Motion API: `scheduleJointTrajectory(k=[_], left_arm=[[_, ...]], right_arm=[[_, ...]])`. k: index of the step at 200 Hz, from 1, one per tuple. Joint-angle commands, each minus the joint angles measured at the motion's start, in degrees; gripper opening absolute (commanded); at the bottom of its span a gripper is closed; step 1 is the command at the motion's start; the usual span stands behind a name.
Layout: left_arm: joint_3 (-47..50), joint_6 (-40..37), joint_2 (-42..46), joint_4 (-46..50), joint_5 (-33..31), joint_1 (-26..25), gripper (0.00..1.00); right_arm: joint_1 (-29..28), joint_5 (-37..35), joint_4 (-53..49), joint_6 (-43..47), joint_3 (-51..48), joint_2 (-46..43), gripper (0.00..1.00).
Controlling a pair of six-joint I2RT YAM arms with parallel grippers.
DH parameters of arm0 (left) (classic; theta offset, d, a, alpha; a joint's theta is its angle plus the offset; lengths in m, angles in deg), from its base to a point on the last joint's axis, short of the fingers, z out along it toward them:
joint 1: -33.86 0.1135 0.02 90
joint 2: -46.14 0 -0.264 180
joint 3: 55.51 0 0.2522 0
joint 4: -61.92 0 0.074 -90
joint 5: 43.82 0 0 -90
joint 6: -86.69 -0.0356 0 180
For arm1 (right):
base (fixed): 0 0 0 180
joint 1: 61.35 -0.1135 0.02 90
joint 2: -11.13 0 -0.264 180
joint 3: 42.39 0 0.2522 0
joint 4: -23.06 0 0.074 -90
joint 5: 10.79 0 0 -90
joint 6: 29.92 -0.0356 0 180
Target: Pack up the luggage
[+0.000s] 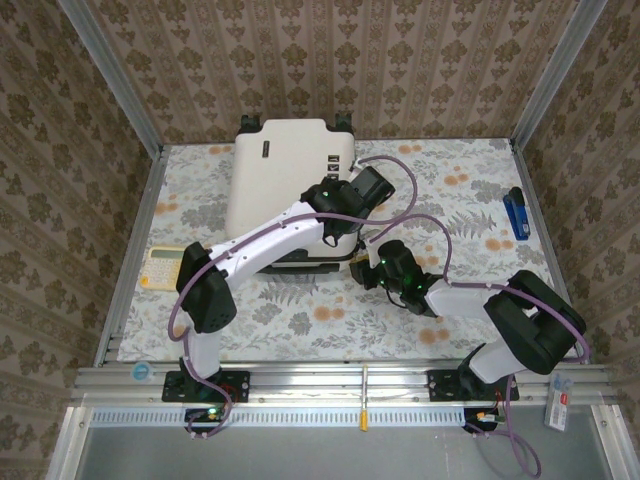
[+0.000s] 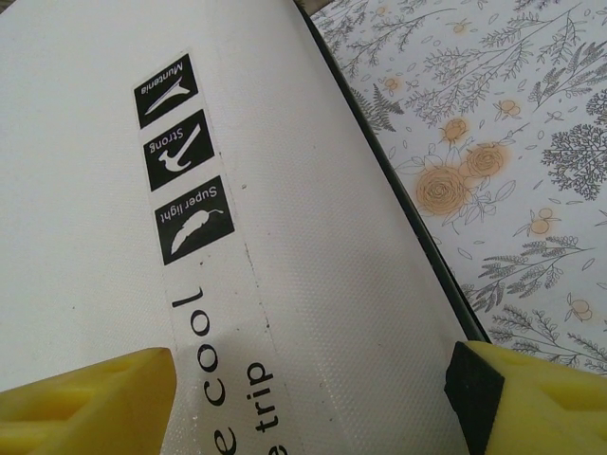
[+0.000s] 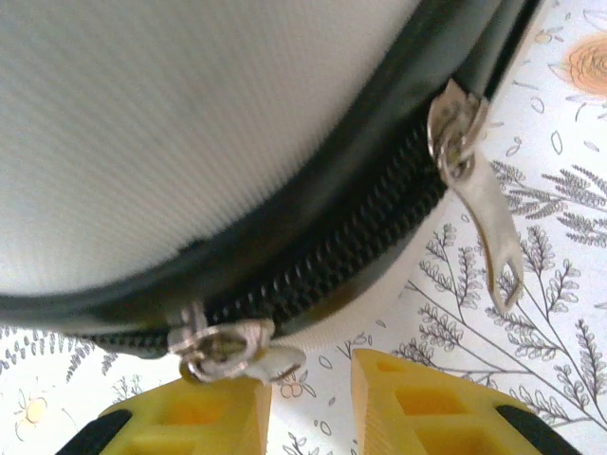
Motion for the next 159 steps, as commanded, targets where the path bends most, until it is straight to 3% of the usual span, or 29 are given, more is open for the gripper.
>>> scheduleJointTrajectory(k=[1, 39, 159], left_arm=[[2.0, 1.3, -1.9, 3.4, -3.4, 2.2, 0.78], [3.4, 1.9, -2.0, 3.3, -2.5, 2.6, 0.77], [11.0, 1.5, -1.9, 4.8, -0.1, 3.5, 0.69]], right_arm=[[-0.3, -1.4, 1.9, -0.7, 2.4, -0.2, 0.28], [-0.3, -3.2, 0.9, -0.4, 3.1, -0.1, 0.00], [6.1, 6.8, -3.3, 0.3, 2.3, -4.4, 0.00]])
